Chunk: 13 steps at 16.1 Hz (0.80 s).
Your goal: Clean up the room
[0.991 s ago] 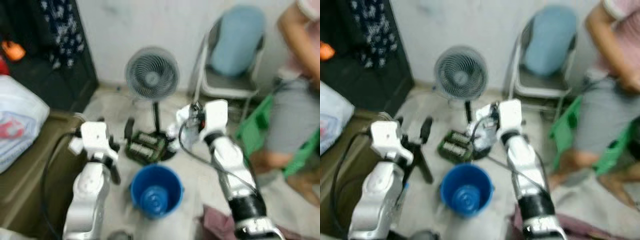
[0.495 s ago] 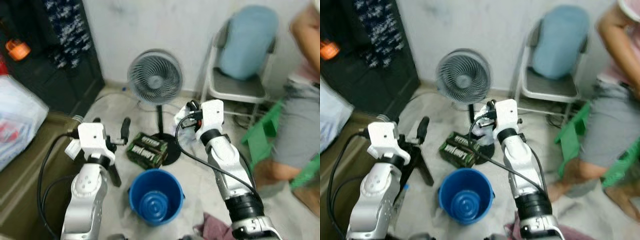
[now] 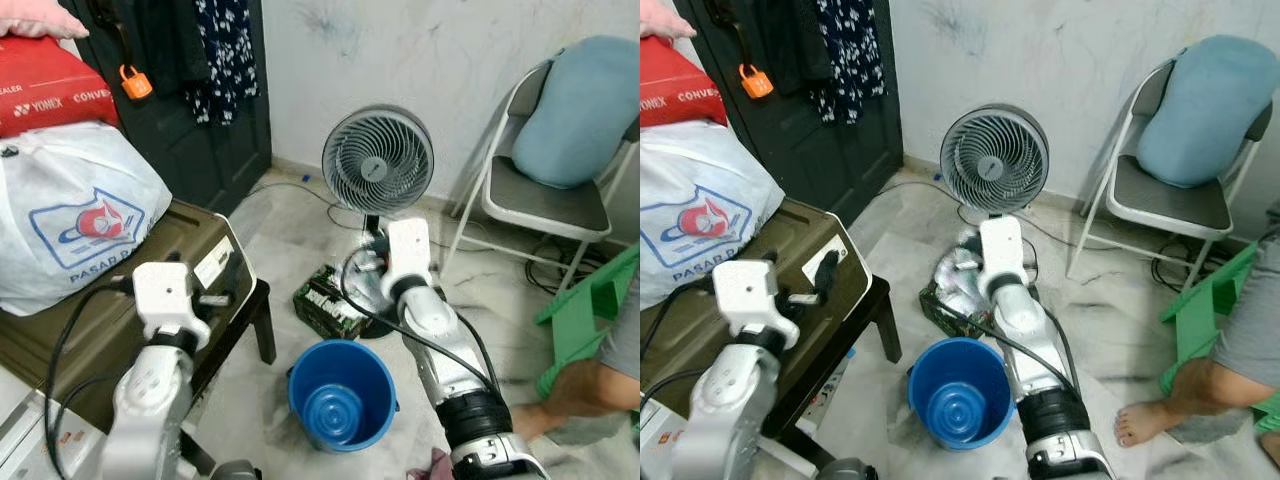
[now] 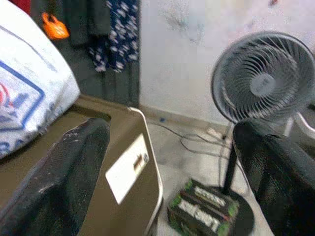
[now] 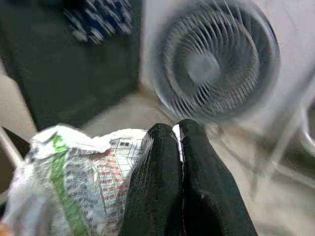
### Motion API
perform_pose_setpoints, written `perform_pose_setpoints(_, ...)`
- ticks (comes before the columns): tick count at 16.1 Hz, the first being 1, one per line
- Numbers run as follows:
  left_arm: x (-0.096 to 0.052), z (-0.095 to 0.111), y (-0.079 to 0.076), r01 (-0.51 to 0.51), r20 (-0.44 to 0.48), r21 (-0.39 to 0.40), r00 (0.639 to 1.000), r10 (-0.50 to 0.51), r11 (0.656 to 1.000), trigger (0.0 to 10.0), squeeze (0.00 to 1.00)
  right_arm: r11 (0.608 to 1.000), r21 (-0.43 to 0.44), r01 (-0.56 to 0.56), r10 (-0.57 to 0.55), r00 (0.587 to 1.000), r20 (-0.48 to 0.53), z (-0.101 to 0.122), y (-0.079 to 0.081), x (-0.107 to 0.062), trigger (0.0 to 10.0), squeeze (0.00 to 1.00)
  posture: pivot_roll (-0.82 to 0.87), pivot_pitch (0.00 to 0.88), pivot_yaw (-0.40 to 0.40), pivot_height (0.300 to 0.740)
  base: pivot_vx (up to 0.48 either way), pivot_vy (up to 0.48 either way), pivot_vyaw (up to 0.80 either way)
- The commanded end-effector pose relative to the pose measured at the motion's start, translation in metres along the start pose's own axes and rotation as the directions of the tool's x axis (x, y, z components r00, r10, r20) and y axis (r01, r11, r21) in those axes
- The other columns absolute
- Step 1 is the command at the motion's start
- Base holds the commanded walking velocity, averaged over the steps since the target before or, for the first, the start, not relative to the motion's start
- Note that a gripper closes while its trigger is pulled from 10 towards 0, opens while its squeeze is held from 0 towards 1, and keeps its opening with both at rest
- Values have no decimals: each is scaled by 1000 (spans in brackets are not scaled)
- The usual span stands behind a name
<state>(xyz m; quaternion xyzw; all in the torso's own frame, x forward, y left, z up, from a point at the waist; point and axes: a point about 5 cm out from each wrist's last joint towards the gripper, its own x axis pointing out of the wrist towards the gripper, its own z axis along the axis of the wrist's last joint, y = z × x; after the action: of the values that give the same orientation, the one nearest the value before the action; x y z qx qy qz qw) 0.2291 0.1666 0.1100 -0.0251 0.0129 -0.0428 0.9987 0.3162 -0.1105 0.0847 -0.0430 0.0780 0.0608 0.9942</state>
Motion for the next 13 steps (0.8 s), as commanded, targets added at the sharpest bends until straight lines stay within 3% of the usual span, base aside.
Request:
perform_pose_setpoints(1,-6,5,1,44,5,16,999,-44,999,10000,0,998,5,59,-59,996,-63,-9,-7,0,10000,0,80,0,-16,740,0,0,0)
perform_pose_setpoints(4,-25,5,3,144,-52,101,989,-139,984,10000,0,990,0,143,-141,975,-173,-27,-12,-1,10000,0,110,28,5,740,0,0,0)
perform_pose_setpoints(6,-37,6,6,183,-84,135,981,-172,974,10000,0,987,4,161,-157,968,-193,-30,-13,-1,10000,0,126,43,18,740,0,0,0)
perform_pose_setpoints(7,-54,5,17,192,-136,152,976,-172,970,10000,0,983,8,184,-178,960,-217,-35,-12,-2,10000,0,154,68,44,740,0,0,0)
perform_pose_setpoints(9,-66,7,25,208,-182,173,967,-176,963,10000,0,976,22,216,-203,945,-255,-42,-14,-2,10000,0,170,93,65,740,0,0,0)
perform_pose_setpoints(13,-76,15,27,259,-228,193,950,-213,946,10000,0,961,30,273,-250,916,-313,-49,-28,3,10000,0,194,145,113,740,0,0,0)
